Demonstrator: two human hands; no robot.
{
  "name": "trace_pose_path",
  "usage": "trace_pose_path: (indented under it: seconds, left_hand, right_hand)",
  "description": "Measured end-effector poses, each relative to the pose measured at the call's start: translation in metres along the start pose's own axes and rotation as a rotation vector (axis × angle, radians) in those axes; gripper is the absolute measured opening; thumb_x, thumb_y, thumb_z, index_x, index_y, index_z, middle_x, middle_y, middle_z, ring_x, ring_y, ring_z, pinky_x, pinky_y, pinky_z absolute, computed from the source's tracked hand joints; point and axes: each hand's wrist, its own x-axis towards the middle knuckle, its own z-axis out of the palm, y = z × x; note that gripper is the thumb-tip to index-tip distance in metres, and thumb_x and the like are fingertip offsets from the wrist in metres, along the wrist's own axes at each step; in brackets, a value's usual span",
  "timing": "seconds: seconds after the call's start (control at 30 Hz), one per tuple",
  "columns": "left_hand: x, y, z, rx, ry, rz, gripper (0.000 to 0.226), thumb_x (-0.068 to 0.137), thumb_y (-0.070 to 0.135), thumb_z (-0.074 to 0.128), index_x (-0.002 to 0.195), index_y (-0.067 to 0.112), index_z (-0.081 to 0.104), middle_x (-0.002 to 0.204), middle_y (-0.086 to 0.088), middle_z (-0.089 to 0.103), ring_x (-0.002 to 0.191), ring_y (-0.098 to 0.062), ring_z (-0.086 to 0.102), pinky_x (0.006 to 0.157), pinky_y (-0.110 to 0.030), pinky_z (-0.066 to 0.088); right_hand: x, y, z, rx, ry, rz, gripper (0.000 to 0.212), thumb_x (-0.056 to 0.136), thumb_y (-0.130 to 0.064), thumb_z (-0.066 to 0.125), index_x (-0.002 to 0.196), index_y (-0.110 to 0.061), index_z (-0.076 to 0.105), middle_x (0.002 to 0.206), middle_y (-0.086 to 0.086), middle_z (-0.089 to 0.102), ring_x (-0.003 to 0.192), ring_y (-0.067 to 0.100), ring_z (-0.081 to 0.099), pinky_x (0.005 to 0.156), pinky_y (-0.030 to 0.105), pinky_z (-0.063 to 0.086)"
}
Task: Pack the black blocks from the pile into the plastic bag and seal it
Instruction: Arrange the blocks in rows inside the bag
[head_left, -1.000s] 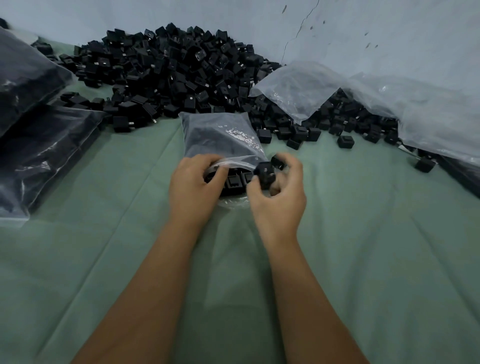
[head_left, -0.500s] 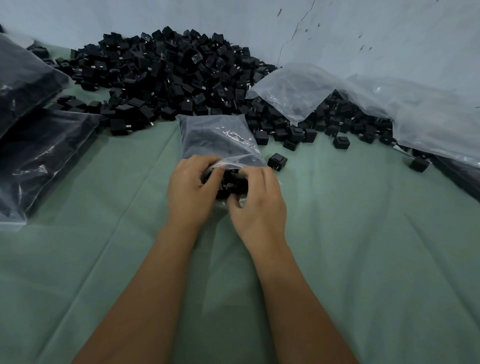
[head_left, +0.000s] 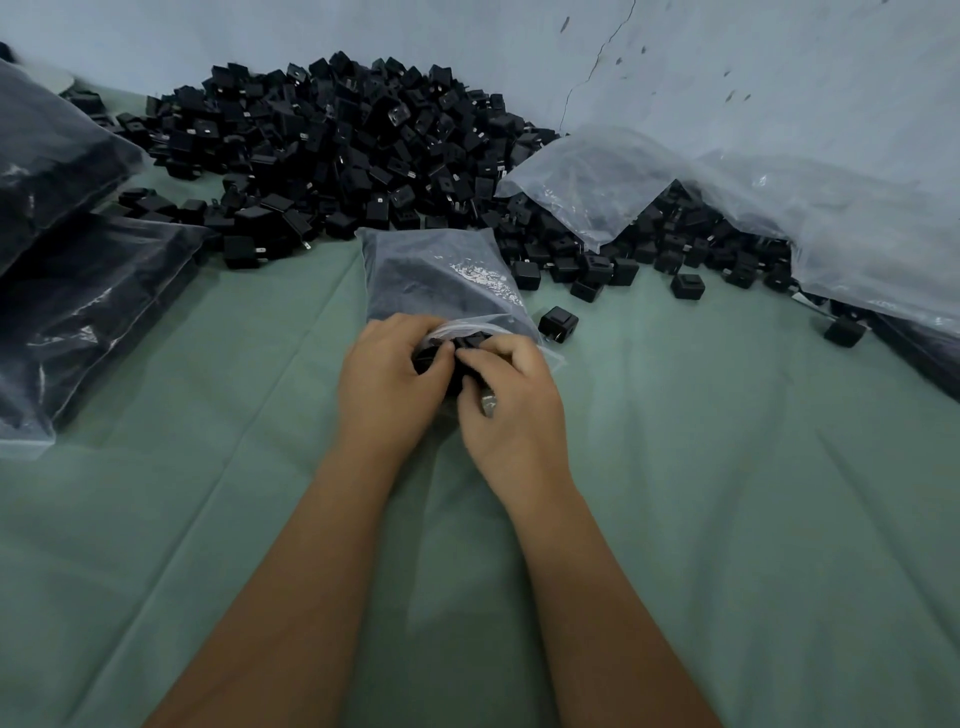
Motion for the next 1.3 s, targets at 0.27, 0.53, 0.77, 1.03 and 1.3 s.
trace_pose_path:
  seconds: [0.27,0.53,0.77,1.03,1.3]
  left_hand:
    - [0.0,0.0,0.001,-0.024,0.006,-0.033,0.015,0.09,0.012,0.061,0.1,0.016,0.072,0.096,0.0,0.069,0.092,-0.023,0.057,0.08,-0.038,0.044]
    - [0.0,-0.001,0.001,-0.085,0.011,-0.061,0.016,0.091,0.013,0.06,0.101,0.017,0.073,0.095,0.003,0.069,0.092,-0.021,0.059,0.081,-0.036,0.046]
    - [0.001,-0.004,0.002,-0.155,0.007,-0.107,0.018,0.09,0.015,0.06,0.099,0.022,0.074,0.095,0.007,0.07,0.093,-0.017,0.062,0.084,-0.041,0.05]
    - [0.001,-0.003,0.001,-0.174,-0.006,-0.164,0.019,0.093,0.018,0.058,0.1,0.021,0.074,0.091,0.008,0.072,0.093,-0.019,0.063,0.083,-0.044,0.051]
    - [0.0,0.002,-0.003,-0.291,0.036,-0.236,0.02,0.088,0.018,0.061,0.095,0.028,0.077,0.085,0.015,0.074,0.086,-0.006,0.068,0.081,-0.038,0.056]
  right_hand:
    - [0.003,0.002,-0.002,-0.021,-0.008,0.03,0.036,0.083,-0.006,0.058,0.118,-0.011,0.066,0.117,0.0,0.061,0.11,0.016,0.057,0.092,0.03,0.048]
    - [0.001,-0.001,0.002,-0.009,-0.002,0.03,0.03,0.082,-0.007,0.059,0.109,-0.009,0.072,0.108,0.002,0.06,0.101,0.017,0.057,0.084,0.033,0.051]
    - [-0.003,-0.005,-0.002,-0.146,0.012,0.065,0.032,0.083,-0.02,0.059,0.111,-0.027,0.073,0.102,0.002,0.061,0.097,0.02,0.054,0.078,0.033,0.05]
    - [-0.004,-0.01,-0.005,-0.195,-0.046,0.034,0.015,0.082,-0.022,0.058,0.085,-0.012,0.068,0.086,0.002,0.066,0.085,0.023,0.057,0.078,0.038,0.047]
    - [-0.005,-0.009,-0.004,-0.184,-0.16,-0.004,0.029,0.079,-0.022,0.06,0.104,-0.025,0.073,0.097,0.004,0.059,0.094,0.023,0.054,0.085,0.033,0.043]
